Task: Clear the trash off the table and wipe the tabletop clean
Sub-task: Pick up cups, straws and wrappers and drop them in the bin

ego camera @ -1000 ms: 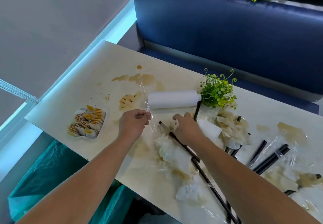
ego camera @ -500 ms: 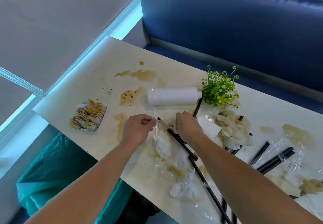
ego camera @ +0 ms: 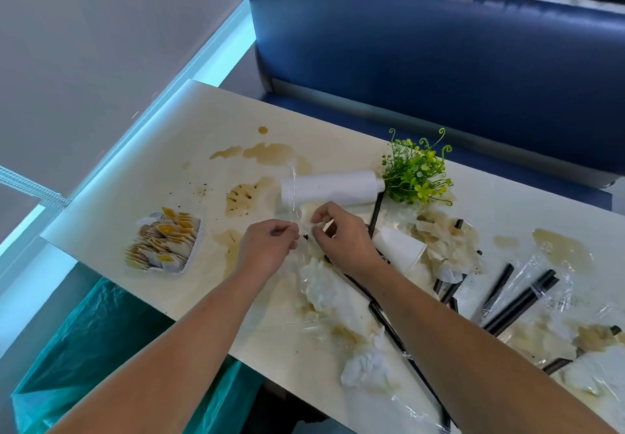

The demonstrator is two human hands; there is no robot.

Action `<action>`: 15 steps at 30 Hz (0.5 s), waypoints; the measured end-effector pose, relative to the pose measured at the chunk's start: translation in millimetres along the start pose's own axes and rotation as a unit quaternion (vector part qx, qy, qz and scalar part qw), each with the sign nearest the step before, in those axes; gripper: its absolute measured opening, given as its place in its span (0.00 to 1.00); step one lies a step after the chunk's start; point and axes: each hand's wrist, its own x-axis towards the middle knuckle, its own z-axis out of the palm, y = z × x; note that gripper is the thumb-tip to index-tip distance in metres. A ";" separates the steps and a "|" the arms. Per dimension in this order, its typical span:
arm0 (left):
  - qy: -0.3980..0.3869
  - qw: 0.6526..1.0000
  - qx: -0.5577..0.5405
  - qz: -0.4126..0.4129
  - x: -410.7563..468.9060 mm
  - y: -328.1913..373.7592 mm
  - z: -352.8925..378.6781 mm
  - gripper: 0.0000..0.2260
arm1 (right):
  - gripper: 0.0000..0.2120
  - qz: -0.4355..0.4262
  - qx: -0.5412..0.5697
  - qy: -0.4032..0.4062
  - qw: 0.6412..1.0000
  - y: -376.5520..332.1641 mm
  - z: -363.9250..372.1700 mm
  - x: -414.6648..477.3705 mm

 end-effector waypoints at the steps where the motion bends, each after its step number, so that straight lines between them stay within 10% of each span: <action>1: -0.010 1.000 -0.009 -0.005 2.7 0.8 -1.8 0.03 | 0.08 -0.002 -0.004 -0.005 1.000 -2.5 2.8 -0.2; 15: -0.070 0.995 -0.072 -0.022 19.8 0.0 -24.4 0.02 | 0.12 0.009 -0.049 -0.060 0.997 -8.6 22.5 -8.9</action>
